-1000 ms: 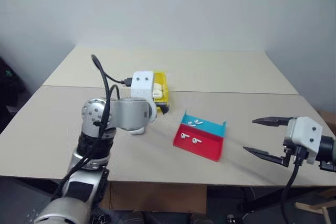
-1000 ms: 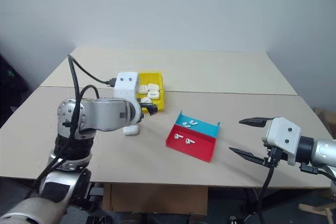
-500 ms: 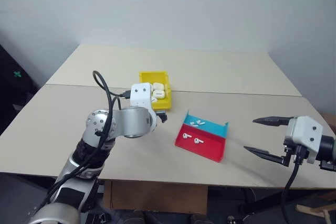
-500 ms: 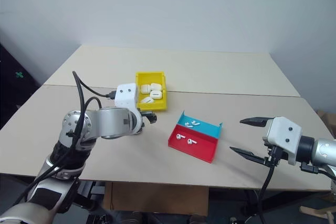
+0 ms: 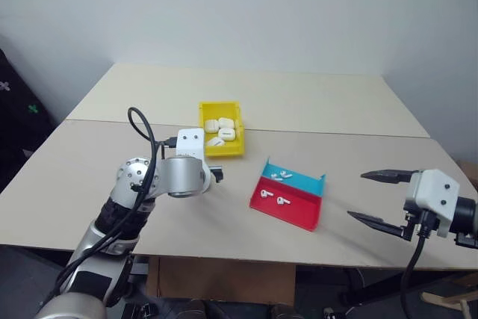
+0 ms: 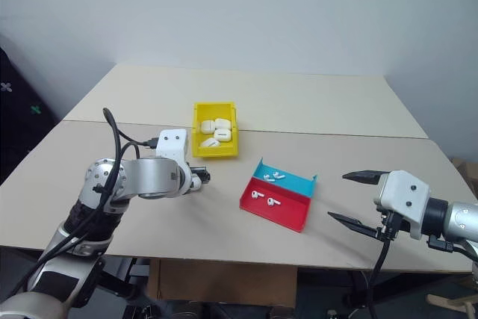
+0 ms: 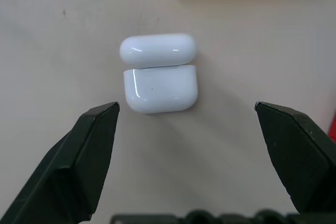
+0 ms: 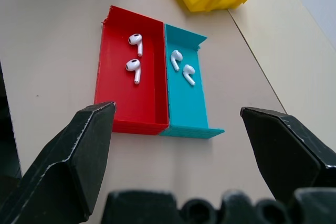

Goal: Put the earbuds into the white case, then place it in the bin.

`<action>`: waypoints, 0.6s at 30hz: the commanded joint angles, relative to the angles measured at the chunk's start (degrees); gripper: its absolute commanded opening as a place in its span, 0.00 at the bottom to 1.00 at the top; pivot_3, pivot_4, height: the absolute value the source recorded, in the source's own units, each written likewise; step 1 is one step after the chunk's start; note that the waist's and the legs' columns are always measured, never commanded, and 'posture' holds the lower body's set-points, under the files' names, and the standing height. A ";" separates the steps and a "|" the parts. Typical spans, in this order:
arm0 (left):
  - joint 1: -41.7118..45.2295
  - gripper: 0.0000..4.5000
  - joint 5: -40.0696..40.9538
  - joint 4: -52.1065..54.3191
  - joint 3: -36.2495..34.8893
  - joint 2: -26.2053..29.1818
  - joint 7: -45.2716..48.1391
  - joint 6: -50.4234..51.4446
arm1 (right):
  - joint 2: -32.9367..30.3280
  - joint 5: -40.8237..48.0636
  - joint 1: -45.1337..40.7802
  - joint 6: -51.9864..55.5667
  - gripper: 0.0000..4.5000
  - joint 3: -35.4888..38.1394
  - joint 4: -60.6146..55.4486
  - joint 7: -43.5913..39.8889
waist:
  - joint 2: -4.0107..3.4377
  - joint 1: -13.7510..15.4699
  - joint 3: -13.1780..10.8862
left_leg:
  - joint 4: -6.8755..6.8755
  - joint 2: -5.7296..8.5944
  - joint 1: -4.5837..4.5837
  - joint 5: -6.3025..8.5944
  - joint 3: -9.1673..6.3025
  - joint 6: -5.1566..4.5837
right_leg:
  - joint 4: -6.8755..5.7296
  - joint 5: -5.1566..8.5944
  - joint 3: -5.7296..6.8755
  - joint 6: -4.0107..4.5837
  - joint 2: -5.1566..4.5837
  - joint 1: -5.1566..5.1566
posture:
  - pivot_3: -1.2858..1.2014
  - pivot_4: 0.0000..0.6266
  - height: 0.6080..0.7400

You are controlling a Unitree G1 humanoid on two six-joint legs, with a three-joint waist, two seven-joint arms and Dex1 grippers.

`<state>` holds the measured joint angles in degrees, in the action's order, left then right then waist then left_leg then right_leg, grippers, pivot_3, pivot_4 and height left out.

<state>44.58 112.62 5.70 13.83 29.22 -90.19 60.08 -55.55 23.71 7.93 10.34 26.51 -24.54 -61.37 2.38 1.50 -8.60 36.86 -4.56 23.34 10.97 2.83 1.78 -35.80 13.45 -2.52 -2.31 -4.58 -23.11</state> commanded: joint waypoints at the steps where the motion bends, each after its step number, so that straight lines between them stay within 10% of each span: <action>1: 2.04 1.00 0.38 -1.45 -0.70 1.82 -0.29 1.43 | -0.07 0.65 0.27 0.31 0.99 2.98 -2.06 0.56 | 0.00 -0.04 0.00 | 0.00 0.00 0.01 0.00 0.00 0.00 | 0.00 0.00 0.00 0.00 0.00 -0.02 | 0.52 0.24 1.00; 18: 4.89 1.00 -0.37 -8.95 1.48 1.78 5.52 2.71 | -0.29 0.58 0.88 0.57 0.99 3.99 -2.29 0.52 | 0.03 -0.01 -0.02 | -0.02 0.00 0.05 0.00 0.00 0.00 | 0.02 0.01 0.02 0.00 -0.01 -0.04 | 0.52 0.24 1.00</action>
<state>47.61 112.35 -2.96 15.17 31.05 -85.38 62.71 -55.55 23.76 8.79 10.53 27.87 -25.44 -61.12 2.41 1.48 -8.61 36.84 -4.56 23.39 10.97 2.83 1.79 -35.78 13.46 -2.50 -2.31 -4.58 -23.15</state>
